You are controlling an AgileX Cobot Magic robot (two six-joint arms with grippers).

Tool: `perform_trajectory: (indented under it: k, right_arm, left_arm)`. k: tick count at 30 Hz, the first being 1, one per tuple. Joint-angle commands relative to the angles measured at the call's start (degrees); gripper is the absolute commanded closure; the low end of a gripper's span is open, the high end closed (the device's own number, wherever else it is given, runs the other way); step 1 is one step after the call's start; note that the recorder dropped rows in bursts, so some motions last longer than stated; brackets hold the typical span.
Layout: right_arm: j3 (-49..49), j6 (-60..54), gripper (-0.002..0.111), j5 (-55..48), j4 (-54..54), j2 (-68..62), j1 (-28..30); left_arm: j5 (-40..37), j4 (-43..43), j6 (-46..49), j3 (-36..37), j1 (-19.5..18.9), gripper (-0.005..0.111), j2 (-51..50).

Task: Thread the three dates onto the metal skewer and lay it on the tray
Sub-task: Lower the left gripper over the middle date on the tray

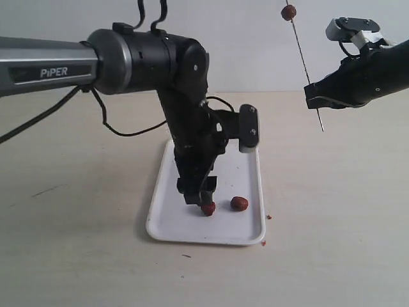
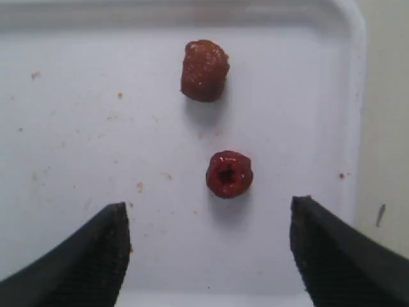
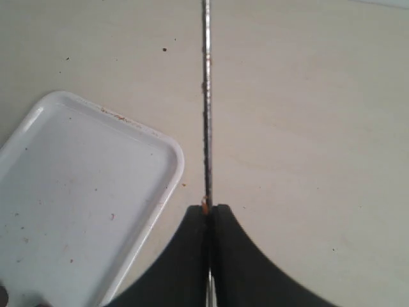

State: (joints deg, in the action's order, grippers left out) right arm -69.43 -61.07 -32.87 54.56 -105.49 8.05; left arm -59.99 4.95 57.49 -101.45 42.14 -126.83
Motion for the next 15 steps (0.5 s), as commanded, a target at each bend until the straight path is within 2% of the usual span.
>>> perform_trajectory:
  k: [1,4,7,15]
  right_arm:
    - [0.0,-0.7,0.108,-0.4,0.6,0.6,0.3]
    - [0.0,-0.7,0.108,-0.3,0.8,0.6,0.3]
    - [0.0,-0.8,0.108,-0.3,0.8,0.6,0.3]
    - [0.0,-0.8,0.108,-0.2,0.8,0.6,0.3]
  left_arm:
    - [2.0,-2.8,5.5,0.0,0.7,0.038,-2.6]
    - [3.8,-2.8,6.8,0.0,0.7,0.040,-4.3]
    - [4.2,-2.5,6.8,0.0,0.7,0.055,-5.7]
    - [2.6,-0.3,6.7,0.0,0.8,0.055,-6.7]
